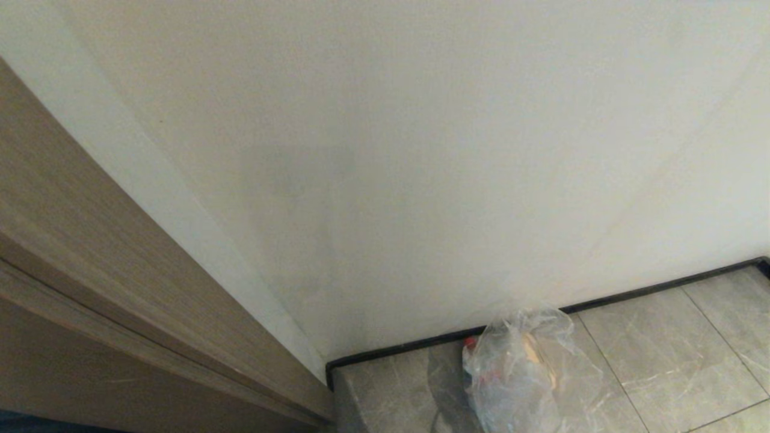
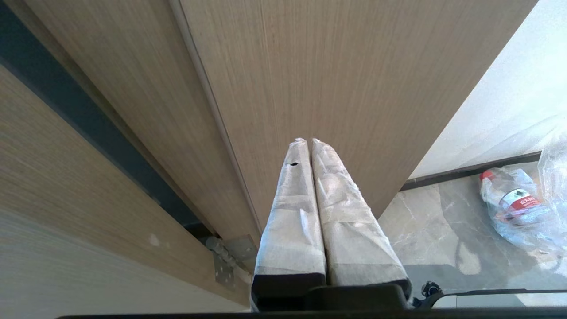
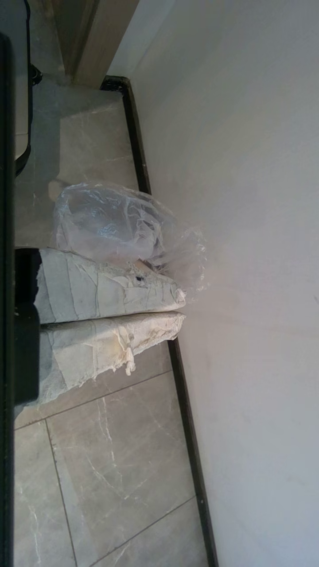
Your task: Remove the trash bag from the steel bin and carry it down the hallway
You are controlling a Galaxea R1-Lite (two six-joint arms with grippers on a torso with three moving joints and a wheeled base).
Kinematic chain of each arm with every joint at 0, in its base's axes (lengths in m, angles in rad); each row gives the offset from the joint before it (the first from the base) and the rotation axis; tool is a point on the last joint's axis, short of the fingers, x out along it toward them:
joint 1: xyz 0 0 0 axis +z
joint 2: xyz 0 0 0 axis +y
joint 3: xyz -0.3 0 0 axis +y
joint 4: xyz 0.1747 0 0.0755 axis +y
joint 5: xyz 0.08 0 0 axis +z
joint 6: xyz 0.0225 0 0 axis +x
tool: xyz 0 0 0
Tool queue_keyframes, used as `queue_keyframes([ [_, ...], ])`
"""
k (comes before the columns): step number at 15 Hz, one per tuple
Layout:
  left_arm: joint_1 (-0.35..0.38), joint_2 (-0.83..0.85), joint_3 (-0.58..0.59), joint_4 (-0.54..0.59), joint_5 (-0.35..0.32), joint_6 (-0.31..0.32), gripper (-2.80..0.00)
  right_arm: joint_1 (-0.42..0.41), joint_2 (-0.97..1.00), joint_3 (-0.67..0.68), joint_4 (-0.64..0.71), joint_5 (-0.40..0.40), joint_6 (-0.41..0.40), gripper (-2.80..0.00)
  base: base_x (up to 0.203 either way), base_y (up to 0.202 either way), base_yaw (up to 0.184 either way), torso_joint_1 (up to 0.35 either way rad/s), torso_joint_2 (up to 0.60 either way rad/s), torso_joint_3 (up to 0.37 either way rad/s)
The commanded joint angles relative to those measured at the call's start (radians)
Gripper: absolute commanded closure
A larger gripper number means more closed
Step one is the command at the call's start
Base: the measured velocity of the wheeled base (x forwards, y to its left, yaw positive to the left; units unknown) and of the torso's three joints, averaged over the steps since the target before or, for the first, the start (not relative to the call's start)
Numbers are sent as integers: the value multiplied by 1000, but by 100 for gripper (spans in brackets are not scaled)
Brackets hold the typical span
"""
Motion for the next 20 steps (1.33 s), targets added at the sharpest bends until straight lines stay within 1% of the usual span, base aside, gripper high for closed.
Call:
queue_keyframes([
  [1,0,0,0,0,0,0,0,-1,3,2,0,0,1,0,0,0,0,0,0,0],
  [20,0,0,0,0,0,0,0,0,3,2,1,0,1,0,0,0,0,0,0,0],
])
